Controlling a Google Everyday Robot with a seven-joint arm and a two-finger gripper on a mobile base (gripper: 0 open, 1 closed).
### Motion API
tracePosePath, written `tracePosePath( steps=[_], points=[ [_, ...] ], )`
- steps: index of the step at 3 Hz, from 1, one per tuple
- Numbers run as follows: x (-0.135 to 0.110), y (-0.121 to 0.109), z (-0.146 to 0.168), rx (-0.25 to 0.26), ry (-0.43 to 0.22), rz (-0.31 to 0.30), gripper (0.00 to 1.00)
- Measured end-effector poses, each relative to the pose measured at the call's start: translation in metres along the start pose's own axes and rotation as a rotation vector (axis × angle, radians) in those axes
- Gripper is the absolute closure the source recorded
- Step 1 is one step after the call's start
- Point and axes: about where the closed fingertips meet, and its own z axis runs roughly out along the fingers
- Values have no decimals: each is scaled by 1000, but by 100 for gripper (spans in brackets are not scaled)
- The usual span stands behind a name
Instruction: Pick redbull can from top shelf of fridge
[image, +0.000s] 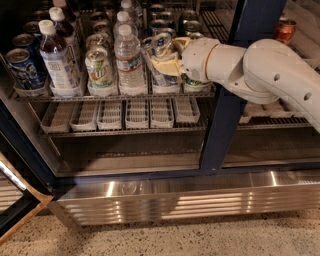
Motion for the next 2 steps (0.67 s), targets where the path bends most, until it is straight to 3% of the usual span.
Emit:
tracePosePath(
  steps=[2],
  points=[
    [0, 1, -4, 8, -3, -3, 100]
  ],
)
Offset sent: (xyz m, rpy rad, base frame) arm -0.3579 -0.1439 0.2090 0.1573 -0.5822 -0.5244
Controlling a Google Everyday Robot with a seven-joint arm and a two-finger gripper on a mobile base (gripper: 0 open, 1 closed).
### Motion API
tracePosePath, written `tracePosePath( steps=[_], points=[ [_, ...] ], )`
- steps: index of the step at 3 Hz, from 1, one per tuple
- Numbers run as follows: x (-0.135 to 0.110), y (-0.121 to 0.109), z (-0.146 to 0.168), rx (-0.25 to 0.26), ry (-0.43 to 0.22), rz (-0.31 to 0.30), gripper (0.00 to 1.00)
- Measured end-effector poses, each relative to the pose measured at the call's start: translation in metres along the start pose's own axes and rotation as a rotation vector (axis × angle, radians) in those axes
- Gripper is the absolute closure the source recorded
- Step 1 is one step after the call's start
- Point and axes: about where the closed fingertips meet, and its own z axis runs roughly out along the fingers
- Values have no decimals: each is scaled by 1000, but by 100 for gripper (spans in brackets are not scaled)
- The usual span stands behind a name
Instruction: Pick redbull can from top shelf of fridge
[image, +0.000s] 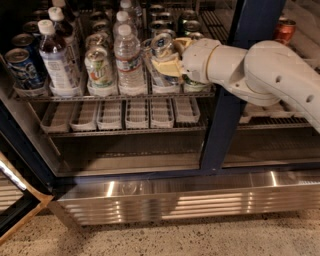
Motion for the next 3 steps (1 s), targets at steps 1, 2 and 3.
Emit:
tracePosePath(
  steps=[1, 2, 3],
  points=[
    [-1, 1, -5, 8, -2, -3, 100],
    [-1, 1, -5, 9, -1, -4, 100],
    [-2, 2, -8, 11, -2, -6, 100]
  ],
)
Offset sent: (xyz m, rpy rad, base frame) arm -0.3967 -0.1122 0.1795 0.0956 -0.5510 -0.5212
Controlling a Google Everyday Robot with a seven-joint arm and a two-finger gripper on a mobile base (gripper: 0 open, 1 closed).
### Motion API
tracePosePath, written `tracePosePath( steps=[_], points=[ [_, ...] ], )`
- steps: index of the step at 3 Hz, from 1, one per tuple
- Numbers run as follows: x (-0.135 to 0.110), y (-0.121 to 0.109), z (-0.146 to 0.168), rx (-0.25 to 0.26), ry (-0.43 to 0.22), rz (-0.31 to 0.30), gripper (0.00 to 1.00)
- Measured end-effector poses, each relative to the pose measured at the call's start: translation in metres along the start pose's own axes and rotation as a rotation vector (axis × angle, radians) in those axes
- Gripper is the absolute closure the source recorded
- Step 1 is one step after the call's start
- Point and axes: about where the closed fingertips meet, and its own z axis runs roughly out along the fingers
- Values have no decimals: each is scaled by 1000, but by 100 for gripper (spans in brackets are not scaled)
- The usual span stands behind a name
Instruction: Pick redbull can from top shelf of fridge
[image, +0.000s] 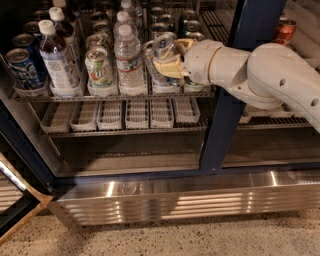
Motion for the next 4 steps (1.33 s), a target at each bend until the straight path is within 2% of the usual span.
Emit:
tracePosePath(
  steps=[4],
  points=[
    [-4, 4, -7, 4, -2, -10, 100]
  ],
)
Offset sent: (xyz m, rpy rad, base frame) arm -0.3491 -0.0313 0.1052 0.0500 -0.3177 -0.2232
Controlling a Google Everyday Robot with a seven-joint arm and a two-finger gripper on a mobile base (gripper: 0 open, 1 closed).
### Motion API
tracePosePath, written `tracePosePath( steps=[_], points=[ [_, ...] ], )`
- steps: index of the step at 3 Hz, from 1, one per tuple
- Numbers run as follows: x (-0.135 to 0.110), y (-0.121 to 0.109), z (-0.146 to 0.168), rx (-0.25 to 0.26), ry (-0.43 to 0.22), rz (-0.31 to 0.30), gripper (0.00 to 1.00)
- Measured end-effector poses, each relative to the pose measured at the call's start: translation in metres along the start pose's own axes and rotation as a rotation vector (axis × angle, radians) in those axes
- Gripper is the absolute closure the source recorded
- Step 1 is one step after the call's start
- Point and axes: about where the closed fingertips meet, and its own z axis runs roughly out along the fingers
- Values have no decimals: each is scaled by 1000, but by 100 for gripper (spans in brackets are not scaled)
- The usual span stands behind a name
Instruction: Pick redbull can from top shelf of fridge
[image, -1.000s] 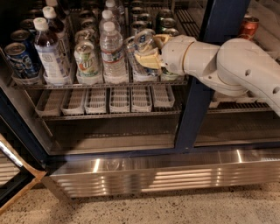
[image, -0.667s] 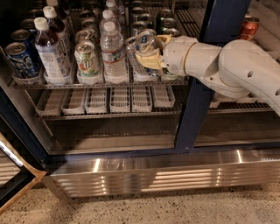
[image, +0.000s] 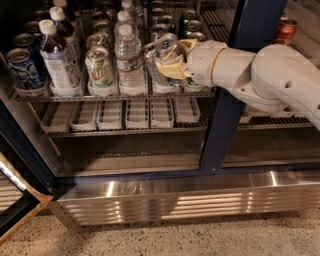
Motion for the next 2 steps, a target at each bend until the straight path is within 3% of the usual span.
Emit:
tracePosePath(
  steps=[2],
  points=[
    [4, 4, -1, -4, -1, -2, 100]
  ],
)
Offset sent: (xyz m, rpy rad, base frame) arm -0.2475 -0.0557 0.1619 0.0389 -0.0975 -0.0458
